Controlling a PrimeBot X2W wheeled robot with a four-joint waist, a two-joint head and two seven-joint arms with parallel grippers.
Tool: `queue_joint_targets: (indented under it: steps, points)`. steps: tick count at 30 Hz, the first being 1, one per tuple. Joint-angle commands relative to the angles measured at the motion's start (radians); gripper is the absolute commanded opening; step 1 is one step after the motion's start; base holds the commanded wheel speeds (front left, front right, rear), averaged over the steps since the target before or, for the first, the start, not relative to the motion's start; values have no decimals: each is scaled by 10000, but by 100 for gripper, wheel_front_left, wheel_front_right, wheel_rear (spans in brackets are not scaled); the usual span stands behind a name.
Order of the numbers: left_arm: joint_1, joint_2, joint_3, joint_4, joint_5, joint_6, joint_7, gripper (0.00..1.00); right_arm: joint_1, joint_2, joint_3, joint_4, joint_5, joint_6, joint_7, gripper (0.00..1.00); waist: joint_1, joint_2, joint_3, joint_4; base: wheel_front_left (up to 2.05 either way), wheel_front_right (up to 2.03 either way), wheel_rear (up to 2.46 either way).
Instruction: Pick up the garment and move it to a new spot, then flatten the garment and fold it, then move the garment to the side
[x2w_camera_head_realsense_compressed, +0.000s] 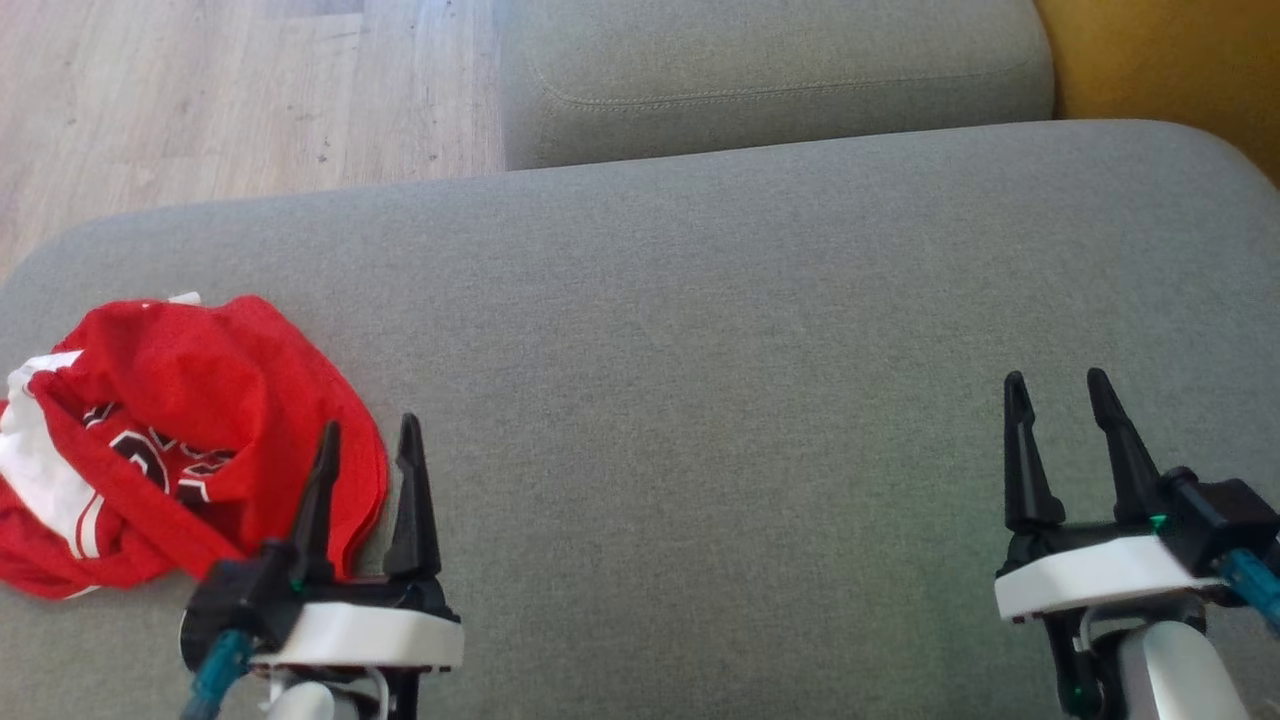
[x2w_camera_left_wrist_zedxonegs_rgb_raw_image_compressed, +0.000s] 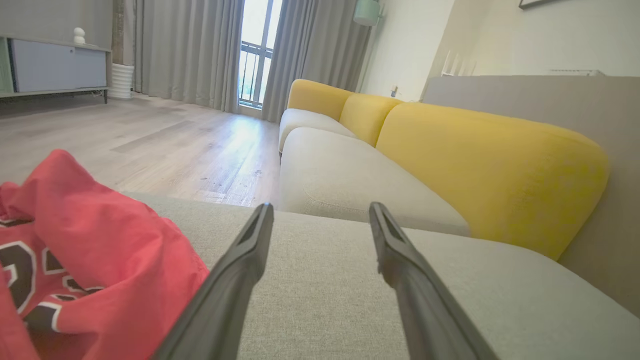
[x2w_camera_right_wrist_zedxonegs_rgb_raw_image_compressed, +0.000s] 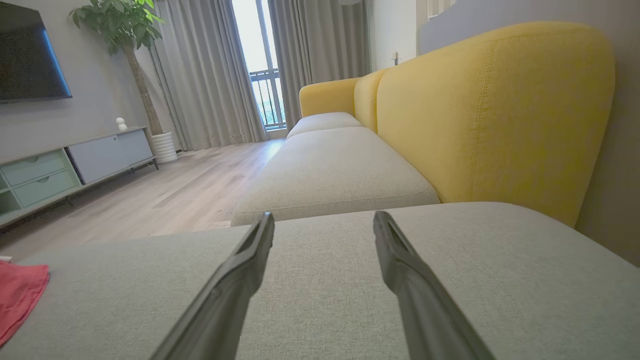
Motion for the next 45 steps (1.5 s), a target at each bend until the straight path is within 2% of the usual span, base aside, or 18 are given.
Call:
queue_joint_targets:
  steps: [1,14,20,27,32,37,45]
  points:
    - [-325,156,112,-408,380,152,-199,100,-330,-82,232,-452,-416,61,-172,100,0,0,7,-9,0,0,0]
    - [-514,603,-903,-499,2054,776,-554,100,-297,-89,293,-638,-2247,69,-525,100,-1,0,28,32,0,0,0]
    - [-434,464,-907,-613,2078,894,-733,100,-266,-93,373,-634,-2580,73,-702,100,-1,0,8,44,0,0,0]
    - [-111,-45,-23,-462,1648,193,-941,100,-105,-97,413,-186,-1523,78,-909,100,-1,0,-47,67,0,0,0]
    - [92,-219,256,820,1138,-412,-1000,100,101,-98,573,404,-208,79,-968,100,-1,0,-137,60,0,0,0]
    - [-16,-255,408,1192,1103,-582,-1000,100,167,-98,782,709,793,79,-968,100,-1,0,-152,39,0,0,0]
    - [-76,-261,298,1227,902,-548,-1000,100,30,-98,971,940,1308,79,-968,100,-1,0,-186,26,0,0,0]
